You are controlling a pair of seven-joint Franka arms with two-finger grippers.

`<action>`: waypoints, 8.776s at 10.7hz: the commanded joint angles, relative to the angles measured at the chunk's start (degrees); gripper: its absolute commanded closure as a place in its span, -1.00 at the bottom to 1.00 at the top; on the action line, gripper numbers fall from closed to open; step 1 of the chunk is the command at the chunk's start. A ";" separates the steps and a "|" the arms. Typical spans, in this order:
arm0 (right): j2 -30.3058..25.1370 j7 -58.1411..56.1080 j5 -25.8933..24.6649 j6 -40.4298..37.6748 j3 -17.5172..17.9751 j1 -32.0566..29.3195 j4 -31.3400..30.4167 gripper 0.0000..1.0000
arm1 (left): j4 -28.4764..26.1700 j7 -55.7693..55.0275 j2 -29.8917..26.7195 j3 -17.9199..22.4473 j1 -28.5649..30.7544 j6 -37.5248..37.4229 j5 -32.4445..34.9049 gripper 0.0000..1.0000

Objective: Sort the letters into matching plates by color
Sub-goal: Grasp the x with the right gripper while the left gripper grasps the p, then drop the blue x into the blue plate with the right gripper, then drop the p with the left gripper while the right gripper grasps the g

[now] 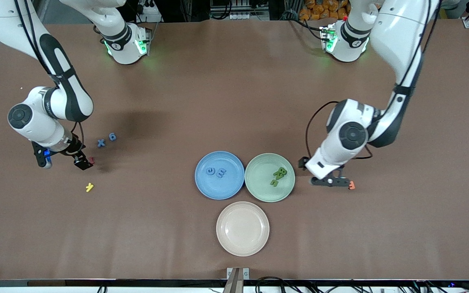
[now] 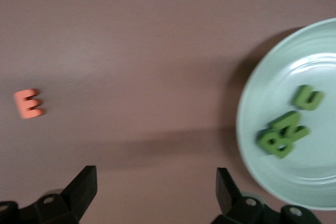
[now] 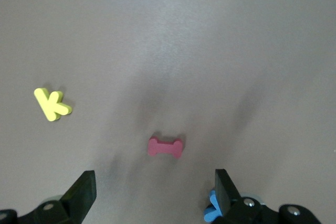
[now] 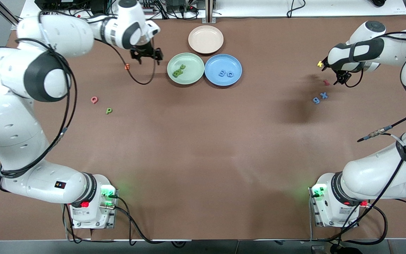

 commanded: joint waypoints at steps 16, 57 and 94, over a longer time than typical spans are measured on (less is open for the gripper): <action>-3.14 3.65 11.86 6.90 1.27 -0.18 -12.15 -1.00 | -46.46 2.90 -22.29 3.49 13.41 24.81 0.08 -1.00; 26.13 -35.73 -3.87 -17.53 11.29 30.76 47.97 -1.00 | -37.28 9.05 -19.83 6.22 9.29 16.05 -0.01 1.00; -5.69 -94.88 -4.31 10.94 9.18 -5.98 -18.92 -1.00 | 7.75 -0.20 -3.29 0.24 -0.93 -2.15 -2.82 -1.00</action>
